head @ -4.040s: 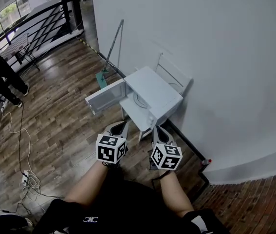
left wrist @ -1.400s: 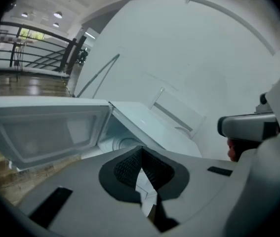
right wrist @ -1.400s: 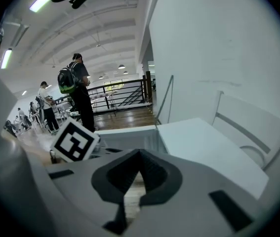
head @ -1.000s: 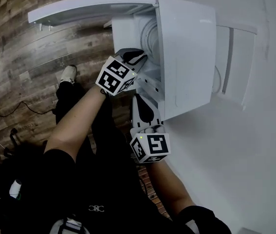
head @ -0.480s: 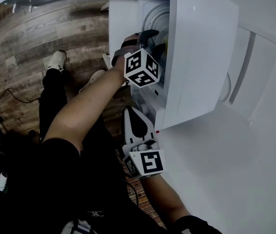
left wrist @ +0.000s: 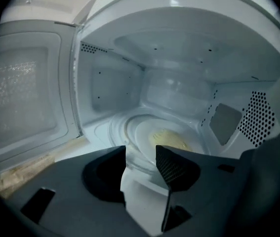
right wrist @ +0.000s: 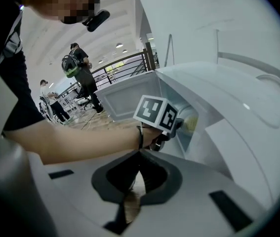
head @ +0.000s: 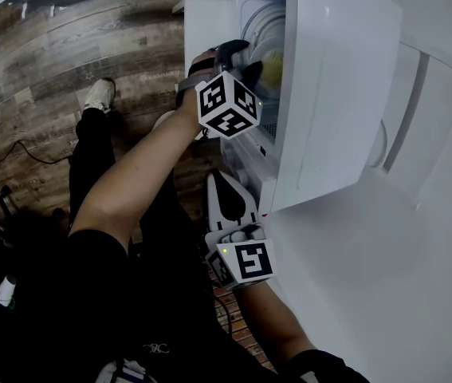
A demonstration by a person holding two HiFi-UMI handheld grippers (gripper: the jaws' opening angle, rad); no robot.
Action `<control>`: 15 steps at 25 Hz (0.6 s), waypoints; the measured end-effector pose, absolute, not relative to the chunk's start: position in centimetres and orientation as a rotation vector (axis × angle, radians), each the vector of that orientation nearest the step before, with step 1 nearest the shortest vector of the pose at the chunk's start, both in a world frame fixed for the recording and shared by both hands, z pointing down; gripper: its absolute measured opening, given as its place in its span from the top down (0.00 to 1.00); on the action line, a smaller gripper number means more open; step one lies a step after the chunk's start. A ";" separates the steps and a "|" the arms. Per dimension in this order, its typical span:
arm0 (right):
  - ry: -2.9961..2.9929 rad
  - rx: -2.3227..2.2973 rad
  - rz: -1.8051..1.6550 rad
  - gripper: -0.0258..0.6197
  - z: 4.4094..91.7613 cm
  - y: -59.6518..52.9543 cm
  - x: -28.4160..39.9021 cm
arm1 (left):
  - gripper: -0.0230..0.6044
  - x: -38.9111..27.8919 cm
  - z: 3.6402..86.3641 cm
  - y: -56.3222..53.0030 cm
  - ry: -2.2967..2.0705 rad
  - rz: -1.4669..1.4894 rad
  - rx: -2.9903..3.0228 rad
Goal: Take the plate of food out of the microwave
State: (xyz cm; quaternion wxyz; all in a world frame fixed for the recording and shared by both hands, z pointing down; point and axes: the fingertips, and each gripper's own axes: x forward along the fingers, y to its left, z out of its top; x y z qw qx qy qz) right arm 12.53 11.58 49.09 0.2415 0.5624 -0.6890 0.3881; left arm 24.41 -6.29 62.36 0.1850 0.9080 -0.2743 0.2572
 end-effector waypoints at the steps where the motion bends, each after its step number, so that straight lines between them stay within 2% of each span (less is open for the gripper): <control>1: -1.901 1.537 1.064 0.94 49.0 11.3 12.1 | 0.67 23.8 62.4 -6.4 -0.778 0.720 2.528; 8: -1.893 1.449 1.069 0.94 49.8 12.4 10.7 | 0.63 21.1 63.9 -5.6 -0.731 0.621 2.158; 13: -1.885 1.445 1.083 0.94 50.2 12.7 10.7 | 0.63 21.4 65.1 -3.3 -0.538 0.418 1.843; 15: -1.880 1.447 1.080 0.94 50.3 12.6 10.9 | 0.73 21.9 65.0 -2.3 -0.423 0.304 1.695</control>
